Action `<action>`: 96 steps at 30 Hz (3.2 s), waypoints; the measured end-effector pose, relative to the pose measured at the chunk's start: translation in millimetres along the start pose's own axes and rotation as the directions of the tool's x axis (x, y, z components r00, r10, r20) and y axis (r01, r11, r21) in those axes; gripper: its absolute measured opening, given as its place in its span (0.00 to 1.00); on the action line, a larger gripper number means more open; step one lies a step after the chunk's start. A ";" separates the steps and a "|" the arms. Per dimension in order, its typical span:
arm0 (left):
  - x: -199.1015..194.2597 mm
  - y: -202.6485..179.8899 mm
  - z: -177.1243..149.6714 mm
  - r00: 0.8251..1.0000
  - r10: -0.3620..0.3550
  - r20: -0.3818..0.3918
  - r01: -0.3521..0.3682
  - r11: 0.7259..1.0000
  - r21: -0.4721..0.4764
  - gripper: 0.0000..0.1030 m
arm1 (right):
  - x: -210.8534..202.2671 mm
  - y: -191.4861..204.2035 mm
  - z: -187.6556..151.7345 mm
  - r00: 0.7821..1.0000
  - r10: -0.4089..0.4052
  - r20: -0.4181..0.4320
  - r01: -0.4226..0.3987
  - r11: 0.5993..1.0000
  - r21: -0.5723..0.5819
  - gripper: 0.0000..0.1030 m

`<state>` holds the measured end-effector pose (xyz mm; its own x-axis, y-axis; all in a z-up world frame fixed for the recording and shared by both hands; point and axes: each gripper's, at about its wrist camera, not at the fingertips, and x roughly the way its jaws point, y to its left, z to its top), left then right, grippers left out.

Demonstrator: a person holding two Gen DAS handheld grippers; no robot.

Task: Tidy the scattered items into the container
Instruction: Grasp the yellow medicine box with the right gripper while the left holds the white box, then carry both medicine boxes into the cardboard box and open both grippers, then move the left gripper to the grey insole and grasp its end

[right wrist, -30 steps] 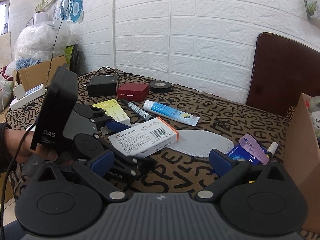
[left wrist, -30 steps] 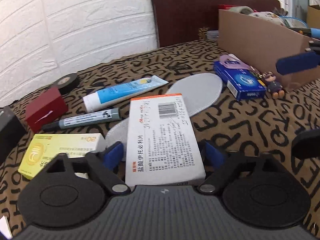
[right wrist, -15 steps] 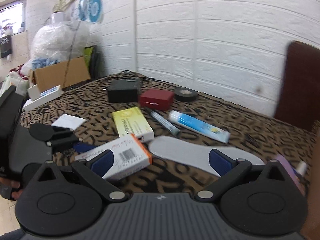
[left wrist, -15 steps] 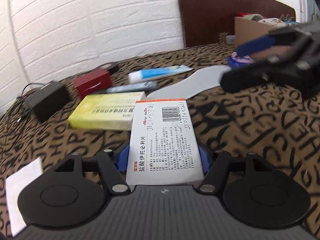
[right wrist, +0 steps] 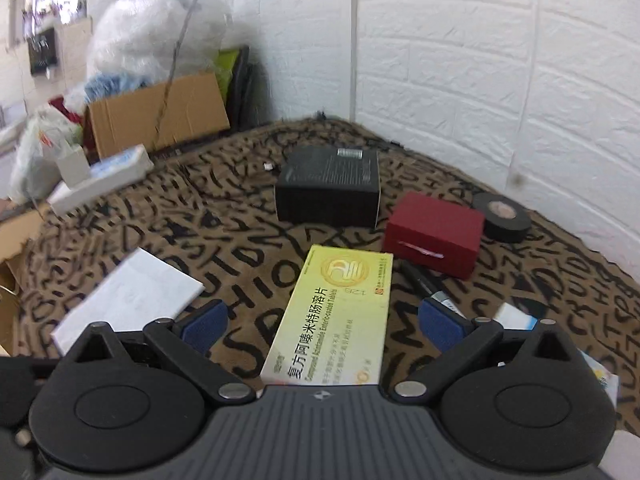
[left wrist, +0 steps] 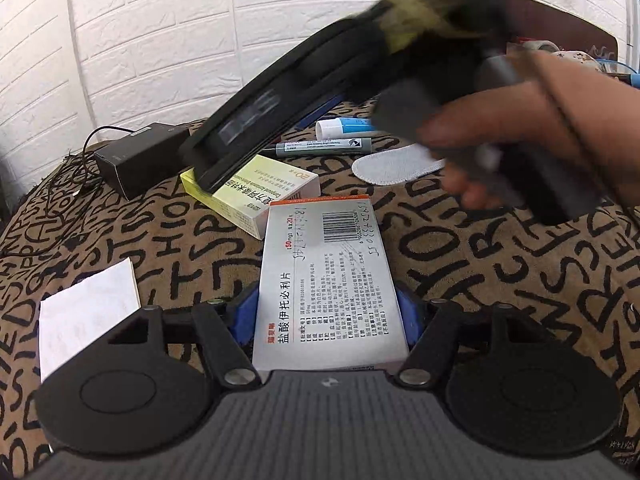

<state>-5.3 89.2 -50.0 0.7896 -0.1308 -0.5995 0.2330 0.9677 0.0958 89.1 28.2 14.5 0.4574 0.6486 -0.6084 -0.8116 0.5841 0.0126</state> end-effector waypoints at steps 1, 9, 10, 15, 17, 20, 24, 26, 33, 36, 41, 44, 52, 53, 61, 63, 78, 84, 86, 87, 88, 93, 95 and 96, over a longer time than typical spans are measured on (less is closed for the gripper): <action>1.2 1.3 -0.4 1.000 -0.004 0.001 0.004 1.000 -0.005 0.66 | 7.6 0.9 -0.4 1.000 -0.014 -0.024 0.014 1.000 -0.002 1.00; 9.3 1.0 2.3 1.000 -0.012 0.012 0.012 1.000 -0.017 0.67 | 33.0 -11.7 -12.9 0.996 0.011 -0.088 -0.005 0.998 0.065 0.74; 10.1 0.0 2.9 1.000 -0.011 0.013 0.011 1.000 -0.015 0.67 | 29.6 -15.2 -11.7 0.997 0.020 -0.080 -0.014 0.997 0.073 0.68; 13.4 -2.7 7.6 1.000 -0.003 0.013 0.003 1.000 -0.014 0.66 | 20.3 -27.7 -9.1 0.997 0.005 -0.079 -0.002 0.999 0.050 0.66; 11.5 -3.8 8.3 1.000 -0.005 0.010 0.005 1.000 -0.024 0.66 | 7.5 -34.4 -9.7 0.999 -0.010 -0.048 0.013 0.998 0.054 0.65; 15.5 -3.7 12.9 1.000 -0.006 0.001 0.006 0.999 -0.041 0.66 | -19.7 -45.6 -6.8 0.999 -0.036 0.010 0.035 0.997 0.070 0.65; 16.8 -5.5 16.6 1.000 0.003 0.007 -0.003 0.998 -0.062 0.65 | -52.6 -58.2 -11.2 0.996 -0.077 0.039 0.073 0.995 0.074 0.65; 15.8 -4.1 15.6 1.000 0.005 0.019 -0.004 0.997 -0.073 0.65 | -72.3 -59.6 -20.2 0.994 -0.090 0.063 0.085 0.993 0.085 0.65; 3.9 -17.4 26.9 0.998 0.008 0.062 -0.005 0.999 -0.053 0.65 | -122.5 -55.9 -64.1 0.987 -0.143 0.078 0.131 0.982 0.134 0.65; 2.7 -28.3 34.6 0.998 0.015 0.066 -0.013 0.999 -0.037 0.65 | -136.1 -54.7 -82.7 0.983 -0.167 0.075 0.153 0.975 0.161 0.65; -1.4 -52.7 52.0 0.996 0.003 0.092 -0.005 1.000 0.015 0.65 | -169.2 -63.4 -98.2 0.970 -0.217 0.109 0.188 0.956 0.226 0.65; -2.8 -70.7 71.5 0.992 -0.015 0.122 0.008 0.999 0.052 0.65 | -196.4 -74.2 -100.3 0.957 -0.254 0.138 0.215 0.945 0.249 0.65; -5.1 -138.4 163.0 0.957 -0.136 0.255 0.099 0.983 0.152 0.65 | -290.6 -112.5 -89.8 0.876 -0.433 0.211 0.378 0.889 0.258 0.65; -4.6 -150.6 176.2 0.951 -0.152 0.270 0.108 0.979 0.171 0.65 | -302.8 -121.3 -90.4 0.862 -0.461 0.212 0.403 0.876 0.265 0.65; 32.8 -247.4 237.2 0.912 -0.291 0.291 0.206 0.935 0.290 0.65 | -376.3 -214.6 -123.4 0.737 -0.663 0.128 0.581 0.719 0.381 0.65; 47.9 -264.6 240.4 0.913 -0.319 0.253 0.238 0.922 0.305 0.65 | -379.5 -240.0 -139.9 0.723 -0.685 0.089 0.593 0.681 0.429 0.64; 61.6 -268.4 212.1 0.926 -0.320 0.199 0.224 0.892 0.393 0.96 | -360.9 -265.6 -191.7 0.739 -0.673 0.025 0.557 0.631 0.540 0.72; 26.4 -226.6 201.6 0.914 -0.298 0.277 0.189 0.914 0.360 1.00 | -361.6 -217.3 -174.7 0.753 -0.646 0.121 0.512 0.692 0.510 0.94; 19.7 -205.3 191.1 0.919 -0.274 0.284 0.174 0.927 0.332 1.00 | -355.4 -199.3 -169.1 0.772 -0.619 0.147 0.483 0.721 0.497 0.96; 16.0 -192.7 183.8 0.924 -0.256 0.284 0.162 0.935 0.314 1.00 | -352.0 -189.0 -166.8 0.781 -0.602 0.166 0.464 0.737 0.492 0.96; 14.7 -182.8 178.3 0.930 -0.237 0.283 0.150 0.943 0.296 1.00 | -347.8 -178.1 -164.5 0.789 -0.586 0.184 0.446 0.753 0.484 0.97; 7.1 -119.8 128.9 0.964 -0.128 0.231 0.086 0.979 0.185 1.00 | -324.2 -125.6 -155.8 0.826 -0.493 0.273 0.346 0.826 0.445 0.98; 8.2 -100.6 110.3 0.975 -0.089 0.202 0.060 0.987 0.147 1.00 | -312.1 -107.6 -153.9 0.851 -0.442 0.283 0.302 0.854 0.425 0.99; 9.2 -92.9 101.9 0.980 -0.077 0.184 0.052 0.989 0.136 1.00 | -303.4 -100.1 -152.8 0.866 -0.416 0.279 0.282 0.865 0.414 0.99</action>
<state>38.1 -23.8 16.6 0.8604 -0.2423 -0.4483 0.3488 0.9213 0.1717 -23.9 -301.6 76.6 0.8346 0.4549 -0.3107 -0.4227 0.8905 0.1683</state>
